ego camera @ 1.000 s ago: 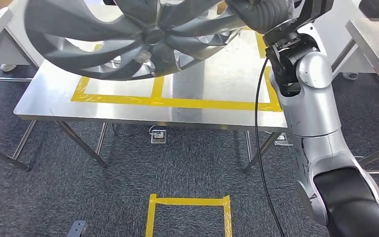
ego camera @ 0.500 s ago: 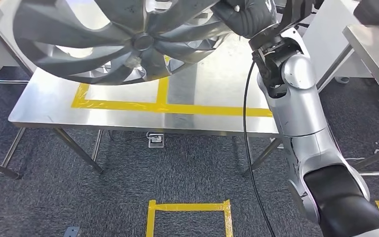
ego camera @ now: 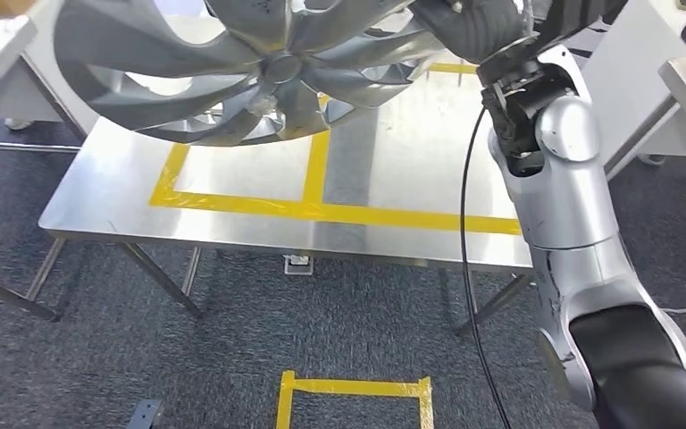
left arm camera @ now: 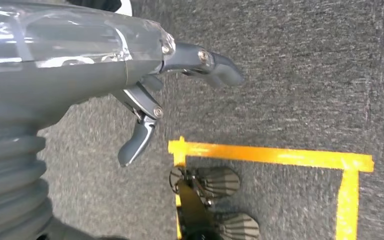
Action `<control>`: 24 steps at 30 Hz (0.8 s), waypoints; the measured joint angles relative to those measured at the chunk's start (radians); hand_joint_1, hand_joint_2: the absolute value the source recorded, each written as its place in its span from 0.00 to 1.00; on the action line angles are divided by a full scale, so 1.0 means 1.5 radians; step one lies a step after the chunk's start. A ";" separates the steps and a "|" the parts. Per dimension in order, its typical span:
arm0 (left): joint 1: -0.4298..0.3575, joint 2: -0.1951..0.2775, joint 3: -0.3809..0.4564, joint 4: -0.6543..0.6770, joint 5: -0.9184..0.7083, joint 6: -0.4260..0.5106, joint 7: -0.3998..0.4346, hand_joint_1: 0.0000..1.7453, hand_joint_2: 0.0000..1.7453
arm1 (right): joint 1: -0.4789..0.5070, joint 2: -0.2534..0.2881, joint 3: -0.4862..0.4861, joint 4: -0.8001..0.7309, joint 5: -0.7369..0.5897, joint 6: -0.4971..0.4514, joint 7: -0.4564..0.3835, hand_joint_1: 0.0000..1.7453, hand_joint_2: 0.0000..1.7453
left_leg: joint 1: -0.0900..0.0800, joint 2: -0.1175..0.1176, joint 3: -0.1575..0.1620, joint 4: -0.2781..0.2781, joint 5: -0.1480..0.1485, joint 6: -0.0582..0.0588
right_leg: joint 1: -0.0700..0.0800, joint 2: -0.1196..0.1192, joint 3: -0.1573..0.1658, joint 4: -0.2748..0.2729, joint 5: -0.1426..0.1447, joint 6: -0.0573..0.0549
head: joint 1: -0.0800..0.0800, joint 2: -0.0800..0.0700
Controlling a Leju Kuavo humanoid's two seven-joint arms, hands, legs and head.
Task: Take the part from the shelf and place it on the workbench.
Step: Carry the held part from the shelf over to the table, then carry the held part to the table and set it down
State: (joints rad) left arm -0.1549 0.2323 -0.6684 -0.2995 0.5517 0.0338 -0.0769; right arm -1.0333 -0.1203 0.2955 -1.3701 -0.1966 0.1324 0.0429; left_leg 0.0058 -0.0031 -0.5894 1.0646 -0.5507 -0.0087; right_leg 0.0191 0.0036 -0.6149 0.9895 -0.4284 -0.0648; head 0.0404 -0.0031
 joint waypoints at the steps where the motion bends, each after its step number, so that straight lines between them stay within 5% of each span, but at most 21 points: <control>1: -0.001 0.001 0.000 0.000 0.000 0.000 0.000 0.00 1.00 | -0.001 0.000 0.000 0.000 0.000 0.000 -0.001 1.00 1.00 | 0.001 -0.001 -0.014 0.025 -0.010 -0.004 | -0.005 0.000 0.013 -0.016 -0.003 0.004 | -0.001 0.000; 3: -0.001 0.004 0.000 0.000 -0.001 0.000 0.000 0.00 1.00 | 0.001 0.001 0.000 0.002 -0.001 0.000 -0.003 1.00 1.00 | 0.006 -0.001 -0.059 0.095 -0.028 -0.014 | -0.010 -0.002 0.024 -0.021 -0.009 0.012 | -0.009 0.000; 5: 0.002 0.004 0.000 0.001 -0.001 0.000 0.000 0.00 1.00 | 0.011 0.002 0.000 0.006 0.000 0.001 -0.003 1.00 1.00 | 0.015 0.000 -0.091 0.124 -0.013 -0.027 | -0.017 -0.002 0.035 -0.017 -0.021 0.022 | -0.016 0.000; 7: 0.004 0.004 0.000 0.001 -0.002 0.000 0.000 0.00 1.00 | 0.016 0.002 0.001 0.009 0.002 0.002 -0.004 1.00 1.00 | 0.025 0.005 -0.086 0.076 0.040 -0.042 | -0.027 -0.002 0.042 -0.003 -0.039 0.036 | -0.020 0.000; 9: 0.004 0.004 0.000 0.002 -0.003 -0.001 0.000 0.00 1.00 | 0.014 0.004 0.000 0.009 0.001 0.002 -0.005 1.00 1.00 | 0.029 0.012 -0.071 0.030 0.065 -0.051 | -0.032 -0.001 0.040 0.019 -0.058 0.052 | -0.029 0.000; 13: 0.005 0.005 0.000 0.003 -0.004 0.000 0.001 0.00 1.00 | 0.011 0.005 0.000 0.010 0.000 0.001 -0.005 1.00 1.00 | 0.026 0.013 -0.065 0.024 0.043 -0.021 | -0.031 0.000 0.034 0.034 -0.073 0.067 | -0.024 0.000; 16: 0.004 0.005 0.000 0.003 -0.005 0.000 0.002 0.00 1.00 | 0.013 0.005 0.000 0.010 0.002 0.001 -0.004 1.00 1.00 | 0.026 0.010 -0.057 0.022 0.037 -0.010 | -0.031 -0.001 0.010 0.086 -0.099 0.070 | -0.009 0.000; 18: 0.006 0.005 0.000 0.004 -0.005 0.000 0.002 0.00 1.00 | 0.020 0.005 0.000 0.011 0.003 0.000 -0.004 1.00 1.00 | 0.023 0.009 -0.045 0.021 0.030 -0.005 | -0.029 -0.001 -0.035 0.171 -0.129 0.068 | 0.001 0.000; 20: 0.009 0.005 0.000 0.004 -0.006 0.001 0.002 0.00 1.00 | 0.029 0.005 0.000 0.015 0.003 -0.001 -0.003 1.00 1.00 | 0.017 0.008 -0.031 0.020 0.019 0.000 | -0.026 -0.001 -0.072 0.220 -0.125 0.059 | 0.008 0.000; 22: 0.008 0.005 0.000 0.004 -0.006 0.001 0.002 0.00 1.00 | 0.028 0.005 0.000 0.017 0.004 -0.001 -0.002 1.00 1.00 | 0.008 0.005 -0.015 0.019 0.009 0.003 | -0.015 0.000 -0.075 0.182 -0.067 0.038 | 0.015 0.000; 24: 0.007 0.003 0.000 0.004 -0.007 0.002 0.002 0.00 1.00 | 0.019 0.005 -0.001 0.016 0.004 -0.002 -0.001 1.00 1.00 | 0.002 0.003 -0.001 0.011 0.002 0.005 | -0.002 0.002 -0.060 0.116 -0.010 0.007 | 0.016 0.000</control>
State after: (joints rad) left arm -0.1439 0.2361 -0.6691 -0.2932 0.5412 0.0361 -0.0732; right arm -1.0043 -0.1126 0.2948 -1.3462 -0.1907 0.1301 0.0422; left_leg 0.0092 0.0008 -0.5916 1.0818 -0.5473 -0.0010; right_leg 0.0162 0.0069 -0.7047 1.1640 -0.4430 -0.0536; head 0.0642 -0.0031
